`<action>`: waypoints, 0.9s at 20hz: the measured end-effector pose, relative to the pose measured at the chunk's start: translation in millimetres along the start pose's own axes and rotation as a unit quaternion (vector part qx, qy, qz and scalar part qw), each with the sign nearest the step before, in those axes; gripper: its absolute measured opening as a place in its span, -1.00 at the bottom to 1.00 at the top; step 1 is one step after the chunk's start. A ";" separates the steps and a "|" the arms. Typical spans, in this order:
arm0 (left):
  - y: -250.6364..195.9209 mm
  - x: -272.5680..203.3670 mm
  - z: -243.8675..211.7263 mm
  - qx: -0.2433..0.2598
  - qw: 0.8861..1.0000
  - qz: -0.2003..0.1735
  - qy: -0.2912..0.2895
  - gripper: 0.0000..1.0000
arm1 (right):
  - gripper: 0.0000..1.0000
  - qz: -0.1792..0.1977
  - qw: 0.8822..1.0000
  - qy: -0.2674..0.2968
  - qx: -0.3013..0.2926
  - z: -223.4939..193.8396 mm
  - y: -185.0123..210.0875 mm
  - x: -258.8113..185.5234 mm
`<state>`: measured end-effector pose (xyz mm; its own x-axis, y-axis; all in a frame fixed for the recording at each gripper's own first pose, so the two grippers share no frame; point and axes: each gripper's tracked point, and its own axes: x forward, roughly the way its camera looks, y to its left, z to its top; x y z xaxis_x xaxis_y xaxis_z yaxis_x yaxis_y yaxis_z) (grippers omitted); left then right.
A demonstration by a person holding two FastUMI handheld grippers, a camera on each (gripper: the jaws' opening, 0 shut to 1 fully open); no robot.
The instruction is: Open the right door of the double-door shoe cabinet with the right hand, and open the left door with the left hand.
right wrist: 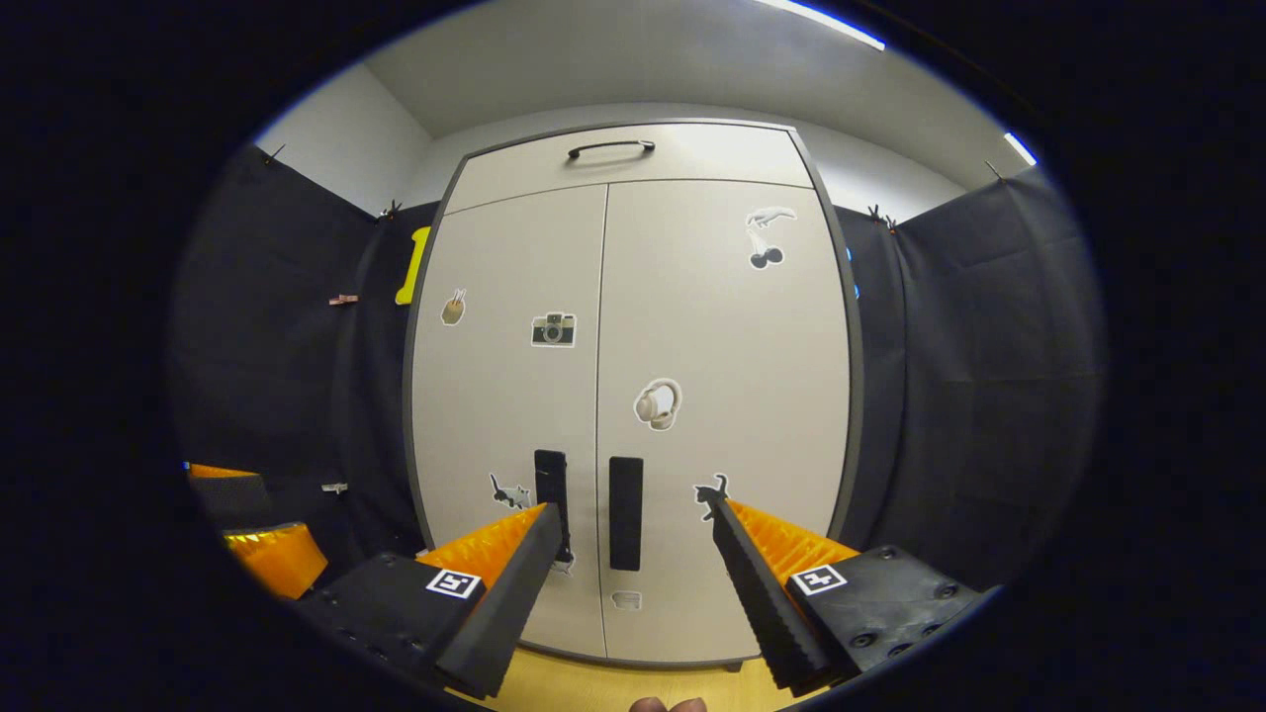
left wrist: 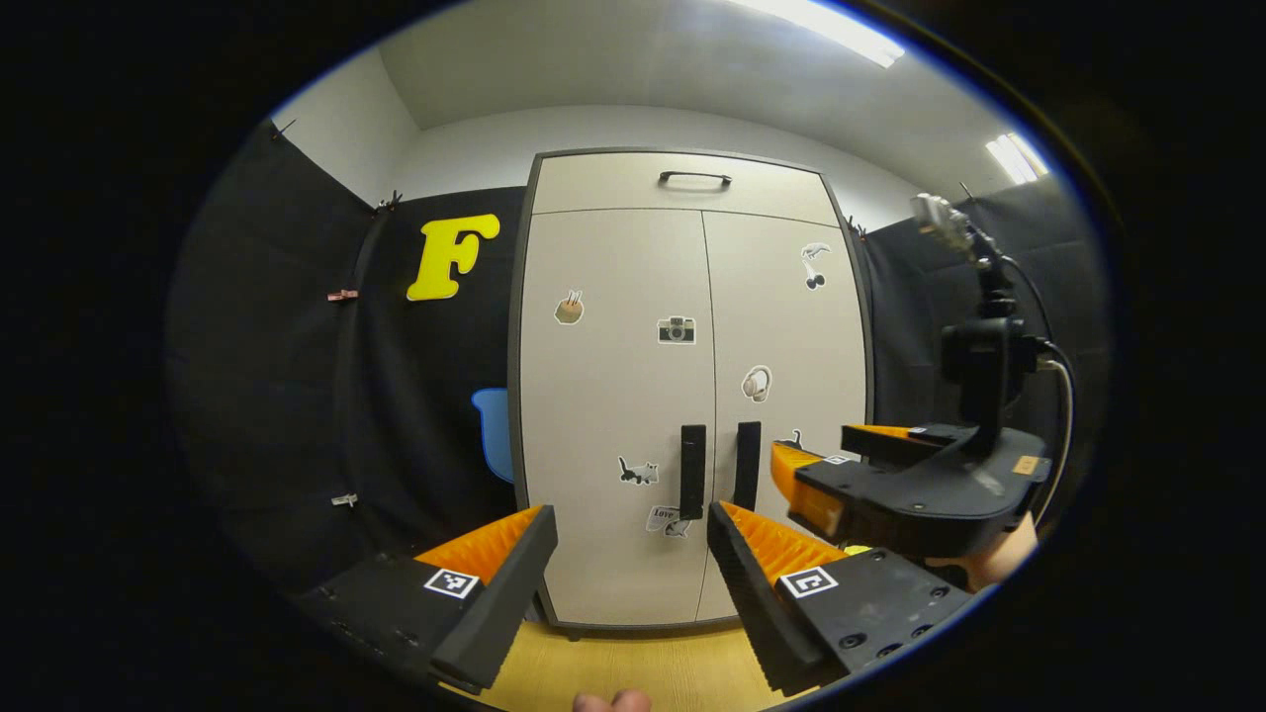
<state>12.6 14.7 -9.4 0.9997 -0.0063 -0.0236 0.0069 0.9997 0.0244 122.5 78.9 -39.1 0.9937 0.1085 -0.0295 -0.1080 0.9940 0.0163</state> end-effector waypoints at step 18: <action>30.4 6.0 -28.9 -0.019 0.999 0.007 0.026 0.90 | -0.10 -0.044 0.997 0.059 0.014 -81.0 1.4 120.1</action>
<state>18.1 45.8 -37.7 0.9971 0.0088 -0.0762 -0.0097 0.9999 -0.0118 239.1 94.4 -123.6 0.9884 0.0224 -0.1503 -0.0173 0.9992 0.0353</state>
